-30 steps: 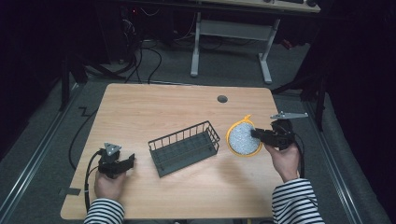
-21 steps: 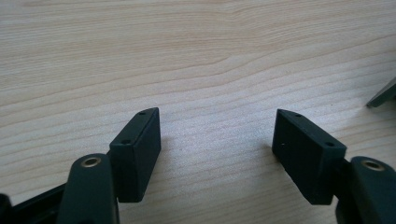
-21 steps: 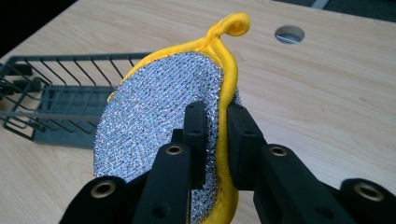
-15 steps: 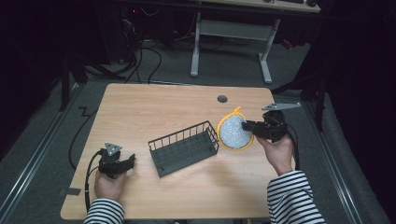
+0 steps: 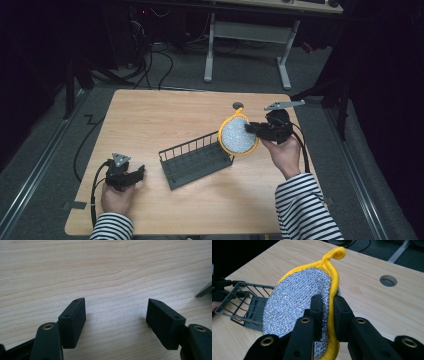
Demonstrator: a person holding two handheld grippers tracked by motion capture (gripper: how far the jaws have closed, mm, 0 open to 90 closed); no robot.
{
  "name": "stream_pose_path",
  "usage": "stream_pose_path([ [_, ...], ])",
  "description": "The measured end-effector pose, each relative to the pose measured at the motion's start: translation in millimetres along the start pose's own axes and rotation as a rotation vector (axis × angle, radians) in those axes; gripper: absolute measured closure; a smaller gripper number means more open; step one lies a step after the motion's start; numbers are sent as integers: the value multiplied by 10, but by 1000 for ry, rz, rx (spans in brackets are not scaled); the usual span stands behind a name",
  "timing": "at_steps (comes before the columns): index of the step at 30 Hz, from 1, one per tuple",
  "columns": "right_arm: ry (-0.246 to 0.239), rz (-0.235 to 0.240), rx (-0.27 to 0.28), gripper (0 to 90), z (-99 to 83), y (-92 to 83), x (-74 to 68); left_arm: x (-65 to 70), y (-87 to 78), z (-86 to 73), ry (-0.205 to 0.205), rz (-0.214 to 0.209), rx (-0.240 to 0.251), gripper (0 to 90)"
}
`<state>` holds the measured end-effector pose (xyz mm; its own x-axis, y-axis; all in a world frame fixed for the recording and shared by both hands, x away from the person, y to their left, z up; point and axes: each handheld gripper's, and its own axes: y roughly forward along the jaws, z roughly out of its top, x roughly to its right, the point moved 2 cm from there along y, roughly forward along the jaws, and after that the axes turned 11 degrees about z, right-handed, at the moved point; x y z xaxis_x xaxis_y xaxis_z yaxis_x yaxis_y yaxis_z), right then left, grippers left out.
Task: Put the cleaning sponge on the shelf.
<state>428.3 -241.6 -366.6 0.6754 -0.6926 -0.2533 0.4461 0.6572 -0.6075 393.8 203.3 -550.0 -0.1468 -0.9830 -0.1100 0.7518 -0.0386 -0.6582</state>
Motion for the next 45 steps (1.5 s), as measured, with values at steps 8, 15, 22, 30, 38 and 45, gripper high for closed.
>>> stream_pose_path([
  [8, -30, -2, -48, 796, 85, 368, -15, -1, 0, 0, -1, -4, 0, 321],
  [15, -28, 41, -35, 795, 184, 580, -56, 1, 0, 0, 3, -2, -1, 319],
  [22, -33, 55, -57, 794, 197, 771, -91, 1, 0, 0, 2, -4, 0, 321],
  [30, -33, 73, -67, 790, 186, 904, -112, 9, -3, -1, 12, -6, 0, 316],
  [38, -43, 65, -98, 784, 159, 1011, -136, 10, -2, -1, 12, -7, 0, 316],
  [45, -35, 60, -112, 777, 88, 1080, -88, 10, -2, -1, 12, -6, 0, 316],
])
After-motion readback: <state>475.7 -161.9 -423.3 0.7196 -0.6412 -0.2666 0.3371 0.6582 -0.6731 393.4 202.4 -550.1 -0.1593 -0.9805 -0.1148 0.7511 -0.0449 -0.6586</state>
